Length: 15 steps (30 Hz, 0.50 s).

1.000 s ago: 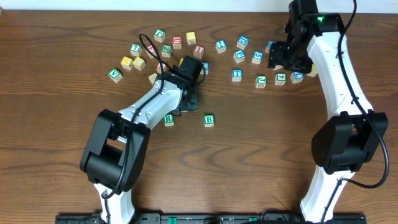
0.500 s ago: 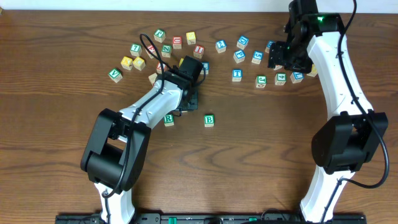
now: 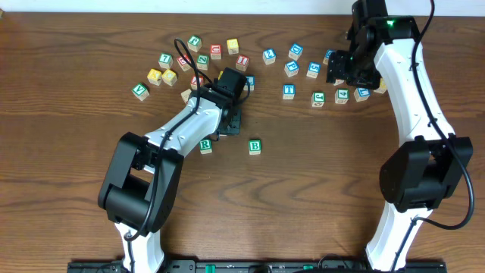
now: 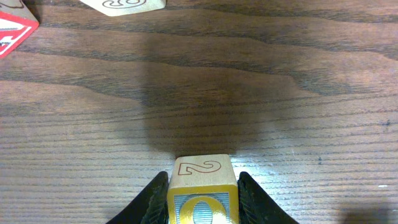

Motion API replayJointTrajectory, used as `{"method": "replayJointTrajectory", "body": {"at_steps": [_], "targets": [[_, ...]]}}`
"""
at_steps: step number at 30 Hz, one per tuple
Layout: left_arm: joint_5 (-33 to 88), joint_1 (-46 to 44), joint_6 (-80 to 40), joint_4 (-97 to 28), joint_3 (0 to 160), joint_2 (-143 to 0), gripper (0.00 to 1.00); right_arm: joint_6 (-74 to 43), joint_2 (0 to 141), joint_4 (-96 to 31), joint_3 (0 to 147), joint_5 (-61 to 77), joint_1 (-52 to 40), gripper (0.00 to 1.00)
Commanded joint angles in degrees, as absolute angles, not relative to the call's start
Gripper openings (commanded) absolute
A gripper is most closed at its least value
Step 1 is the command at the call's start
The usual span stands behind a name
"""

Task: Spell out ROBOT
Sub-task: 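Carry the O block toward the R block and lower it beside R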

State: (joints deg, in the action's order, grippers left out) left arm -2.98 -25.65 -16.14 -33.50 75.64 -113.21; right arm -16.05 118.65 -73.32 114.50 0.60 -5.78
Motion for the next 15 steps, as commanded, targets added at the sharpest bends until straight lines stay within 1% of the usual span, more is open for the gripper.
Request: {"method": "replayJointTrajectory", "body": {"at_steps": [1,4,11,15], "targets": [[-3.70,-25.30,-15.05,-33.52,75.61,-113.56,0.43,-15.59,117.78,-73.32,115.37,0.16,-6.11,0.73],[-3.68,-25.30,-15.07,-33.85,75.88,-112.95,0.54,-15.59,117.78,-73.30,115.37,0.16,-6.11,0.73],[-3.70,-25.28,-16.75,-39.48,79.92,-108.22,0.56,-15.59,117.78,-73.30,115.37,0.16,-6.11,0.73],[-3.73,-24.25,-21.89,-44.03,80.07,-103.18,0.55,-15.59,117.78,-73.45,115.37,0.21,-6.11,0.73]]}}
